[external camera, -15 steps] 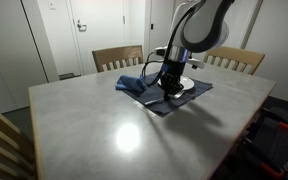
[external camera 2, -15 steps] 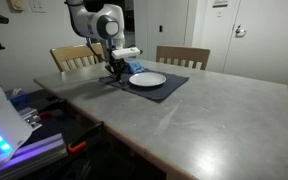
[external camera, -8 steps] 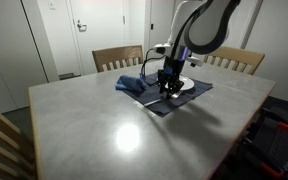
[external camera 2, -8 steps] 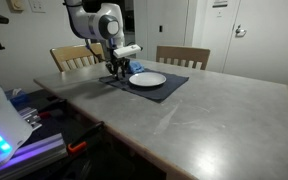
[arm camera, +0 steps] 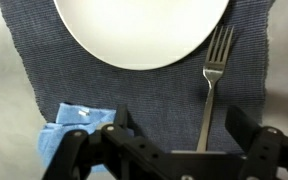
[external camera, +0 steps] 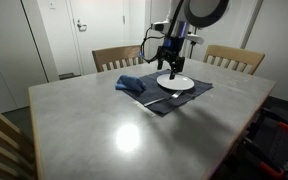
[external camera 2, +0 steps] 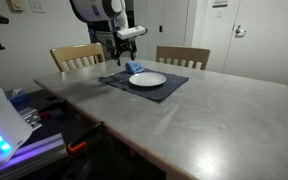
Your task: Put the fork on the blue mat, wipe the plate with the cloth, and then put the fork back on the plate
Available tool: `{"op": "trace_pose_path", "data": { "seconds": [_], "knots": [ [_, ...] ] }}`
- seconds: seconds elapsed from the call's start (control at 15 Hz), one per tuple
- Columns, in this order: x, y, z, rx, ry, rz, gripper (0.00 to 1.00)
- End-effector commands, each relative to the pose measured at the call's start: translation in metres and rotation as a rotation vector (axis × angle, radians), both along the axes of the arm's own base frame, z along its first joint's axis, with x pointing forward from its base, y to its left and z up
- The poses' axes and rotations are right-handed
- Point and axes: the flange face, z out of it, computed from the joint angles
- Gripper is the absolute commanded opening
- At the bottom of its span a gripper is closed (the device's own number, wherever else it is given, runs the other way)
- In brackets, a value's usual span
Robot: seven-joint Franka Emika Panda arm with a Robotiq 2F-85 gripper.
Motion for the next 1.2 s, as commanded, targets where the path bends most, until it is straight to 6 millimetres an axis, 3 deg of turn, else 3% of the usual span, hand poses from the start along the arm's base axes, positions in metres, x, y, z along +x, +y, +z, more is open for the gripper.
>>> {"op": "trace_pose_path", "data": {
  "seconds": [0.0,0.6,0.8,1.13],
  "knots": [
    [0.020,-0.001,0.023,-0.026,0.062,-0.109,1.00],
    [0.026,0.004,0.026,-0.076,0.052,-0.173,1.00],
    [0.039,0.018,0.026,-0.127,0.048,-0.272,1.00],
    [0.058,0.064,0.022,-0.180,0.103,-0.486,1.00]
  ]
}}
